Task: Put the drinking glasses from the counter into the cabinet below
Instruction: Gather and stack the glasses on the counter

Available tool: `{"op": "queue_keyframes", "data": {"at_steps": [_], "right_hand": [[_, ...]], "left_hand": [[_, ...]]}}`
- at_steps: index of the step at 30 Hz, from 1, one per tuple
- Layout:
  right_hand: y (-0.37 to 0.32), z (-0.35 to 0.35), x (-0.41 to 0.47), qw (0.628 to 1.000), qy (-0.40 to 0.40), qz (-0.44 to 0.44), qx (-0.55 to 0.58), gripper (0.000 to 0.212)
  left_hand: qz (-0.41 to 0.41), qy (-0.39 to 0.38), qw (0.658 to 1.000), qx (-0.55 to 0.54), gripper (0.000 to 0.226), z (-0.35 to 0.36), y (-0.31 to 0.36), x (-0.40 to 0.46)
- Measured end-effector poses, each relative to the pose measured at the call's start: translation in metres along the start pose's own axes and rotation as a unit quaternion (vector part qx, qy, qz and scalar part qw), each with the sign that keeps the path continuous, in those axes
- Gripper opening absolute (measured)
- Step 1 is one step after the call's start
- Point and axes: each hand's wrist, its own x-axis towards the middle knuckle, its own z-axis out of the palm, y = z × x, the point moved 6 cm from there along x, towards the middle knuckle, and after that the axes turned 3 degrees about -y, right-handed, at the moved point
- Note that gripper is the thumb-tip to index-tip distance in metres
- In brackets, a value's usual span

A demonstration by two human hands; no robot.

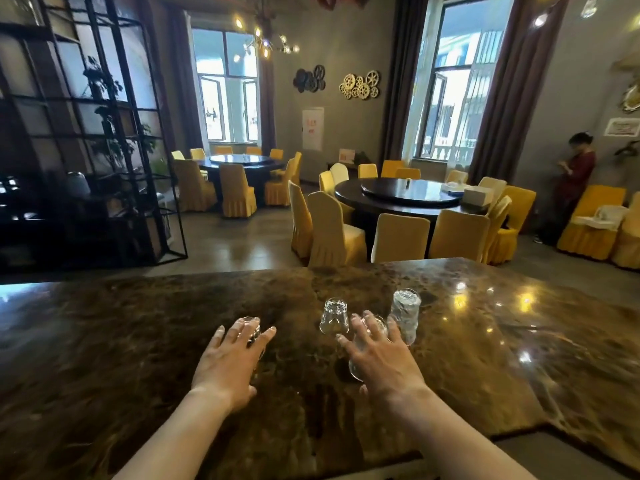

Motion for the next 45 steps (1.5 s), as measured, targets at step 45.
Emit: {"op": "queue_keyframes", "data": {"at_steps": [45], "right_hand": [[0.101,0.110,0.069,0.731,0.060,0.074,0.676,0.118]], "left_hand": [[-0.170,0.049,0.840,-0.514,0.103,0.083,0.024,0.106]]}}
